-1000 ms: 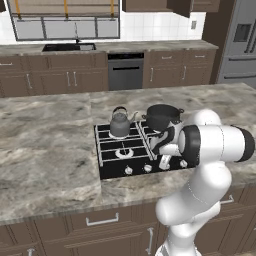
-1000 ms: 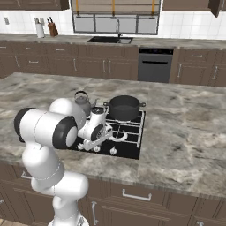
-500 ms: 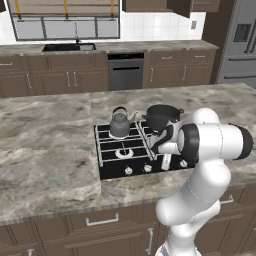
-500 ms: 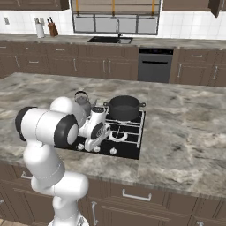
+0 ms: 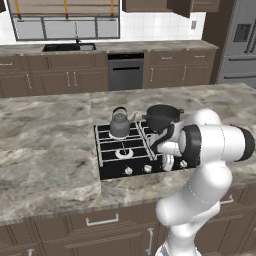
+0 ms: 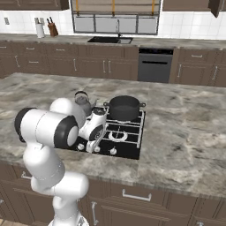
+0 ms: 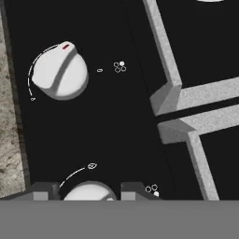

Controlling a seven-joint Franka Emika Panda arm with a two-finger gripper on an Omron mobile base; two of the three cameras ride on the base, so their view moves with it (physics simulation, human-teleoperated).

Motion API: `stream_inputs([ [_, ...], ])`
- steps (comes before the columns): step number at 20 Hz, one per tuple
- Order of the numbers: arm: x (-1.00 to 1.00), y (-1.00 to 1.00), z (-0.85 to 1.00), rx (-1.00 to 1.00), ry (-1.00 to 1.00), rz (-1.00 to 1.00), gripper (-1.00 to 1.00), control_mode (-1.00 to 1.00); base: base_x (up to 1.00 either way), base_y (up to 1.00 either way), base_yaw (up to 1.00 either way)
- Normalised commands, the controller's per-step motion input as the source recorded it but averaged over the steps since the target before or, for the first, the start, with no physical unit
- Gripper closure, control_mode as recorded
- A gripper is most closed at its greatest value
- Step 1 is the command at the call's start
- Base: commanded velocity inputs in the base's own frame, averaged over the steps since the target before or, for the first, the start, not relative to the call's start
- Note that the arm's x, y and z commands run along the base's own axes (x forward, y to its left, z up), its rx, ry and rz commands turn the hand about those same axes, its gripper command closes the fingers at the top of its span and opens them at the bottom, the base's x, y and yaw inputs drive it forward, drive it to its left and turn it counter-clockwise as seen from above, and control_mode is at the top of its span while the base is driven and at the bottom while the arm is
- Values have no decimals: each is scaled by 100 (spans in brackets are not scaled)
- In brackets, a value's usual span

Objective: Pick the kettle from the cabinet and place it on a stove burner. Then pick the pot from the counter and place it on another stove burner. Finally, turn both burners on.

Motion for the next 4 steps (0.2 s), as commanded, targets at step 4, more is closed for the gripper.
stream_inputs([
  [4,-10,0,-26,-2,-12,13,100,-100,0,0,0],
])
